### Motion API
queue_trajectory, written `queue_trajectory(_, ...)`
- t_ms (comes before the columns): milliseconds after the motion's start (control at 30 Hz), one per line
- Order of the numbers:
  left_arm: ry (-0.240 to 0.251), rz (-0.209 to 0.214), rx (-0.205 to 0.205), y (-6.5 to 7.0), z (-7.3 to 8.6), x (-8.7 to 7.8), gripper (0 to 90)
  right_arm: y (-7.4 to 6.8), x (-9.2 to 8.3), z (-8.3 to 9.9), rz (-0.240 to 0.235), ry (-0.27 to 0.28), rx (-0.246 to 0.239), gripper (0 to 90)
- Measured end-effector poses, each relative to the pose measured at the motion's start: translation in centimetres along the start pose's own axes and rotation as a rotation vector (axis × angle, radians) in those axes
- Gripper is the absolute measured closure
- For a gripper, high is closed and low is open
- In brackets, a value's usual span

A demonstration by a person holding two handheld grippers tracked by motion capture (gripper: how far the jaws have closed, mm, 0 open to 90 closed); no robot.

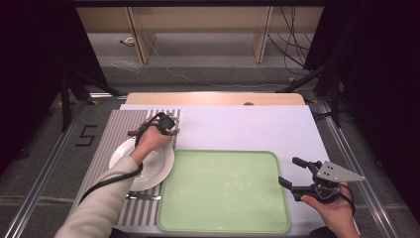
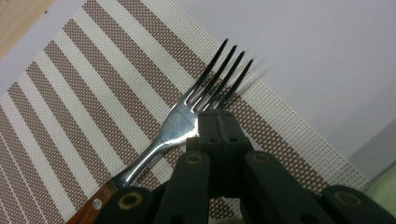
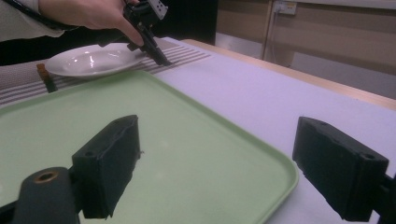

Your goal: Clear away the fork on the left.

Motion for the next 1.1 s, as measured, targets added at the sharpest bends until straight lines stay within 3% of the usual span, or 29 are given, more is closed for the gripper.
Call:
queue_trajectory(200,-0.008,-0.002,0.003,-0.2,0.2,0.1,89.4,0.0,0.0,0.0,-0.001,0.001,0.000,16.1)
queue_trajectory(500,-0.035,-0.014,0.113,-0.8,0.5,0.2,89.5,0.0,0.0,0.0,-0.001,0.000,0.000,16.1)
queue_trajectory(1100,-0.046,-0.037,0.102,-1.5,-0.2,0.9,89.4,0.0,0.0,0.0,-0.005,0.000,0.003,16.1)
Point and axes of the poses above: each handheld gripper's, and its own axes: x roughly forward along the jaws, z roughly out of its underside, y roughly to its right, the point moved 6 cm from there along x, roughly forward along the jaws, and after that the axes turned 7 degrees about y, right-handed, at the moved point
